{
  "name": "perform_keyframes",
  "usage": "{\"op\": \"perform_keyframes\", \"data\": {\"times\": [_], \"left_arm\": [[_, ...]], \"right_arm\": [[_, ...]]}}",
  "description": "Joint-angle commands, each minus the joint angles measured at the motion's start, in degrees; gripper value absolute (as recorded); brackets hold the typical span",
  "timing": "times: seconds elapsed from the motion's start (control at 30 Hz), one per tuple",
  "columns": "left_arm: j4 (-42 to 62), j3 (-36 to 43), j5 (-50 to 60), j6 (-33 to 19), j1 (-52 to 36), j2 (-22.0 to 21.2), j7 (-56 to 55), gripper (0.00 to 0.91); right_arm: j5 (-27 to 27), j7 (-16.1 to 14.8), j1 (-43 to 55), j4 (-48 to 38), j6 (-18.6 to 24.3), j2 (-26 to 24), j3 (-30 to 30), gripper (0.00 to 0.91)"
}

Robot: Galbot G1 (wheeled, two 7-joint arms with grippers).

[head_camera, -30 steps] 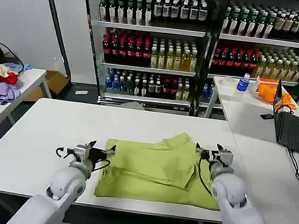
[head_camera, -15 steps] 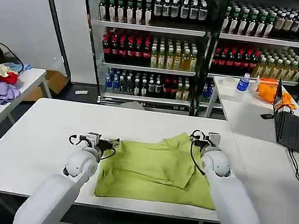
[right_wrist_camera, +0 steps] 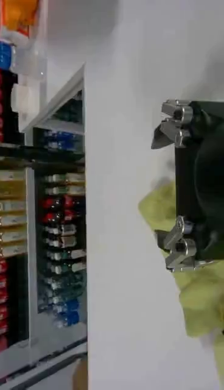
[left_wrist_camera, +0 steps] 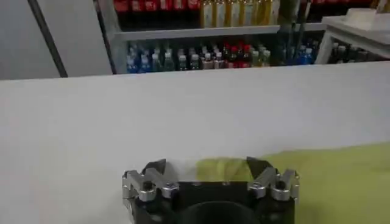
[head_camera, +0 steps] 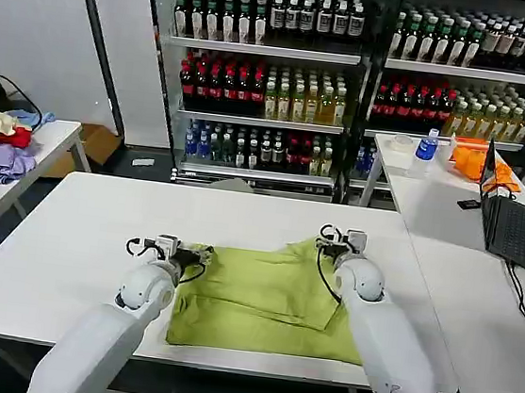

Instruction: Fold and organize the clothes.

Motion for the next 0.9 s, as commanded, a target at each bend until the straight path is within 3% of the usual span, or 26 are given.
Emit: {"op": "perform_keyframes", "data": {"times": [0.03, 0.07, 0.13, 0.57, 0.9], "left_arm": [[0.67, 0.53, 0.03, -0.03, 0.13, -0.22, 0.27, 0.020], [0.85, 0.58, 0.11, -0.08, 0.18, -0.27, 0.35, 0.020], [1.12, 0.65, 0.18, -0.12, 0.40, -0.34, 0.51, 0.020], [1.11, 0.21, 1.04, -1.15, 2.46, -0.96, 2.10, 0.020], [-4.27, -0.71, -3.44, -2.71, 2.84, 1.19, 2.82, 0.020]], "right_arm": [[0.20, -0.76, 0.72, -1.62, 0.01, 0.96, -0.90, 0.292], [0.31, -0.79, 0.76, -1.78, 0.01, 0.99, -0.94, 0.091], [0.37, -1.11, 0.87, -2.53, 0.04, 1.10, -1.18, 0.000], [-2.73, -2.01, -1.06, 1.83, 2.04, -0.47, -1.26, 0.000], [-6.53, -2.88, -2.89, 7.46, 7.30, -3.61, -1.34, 0.000]]}}
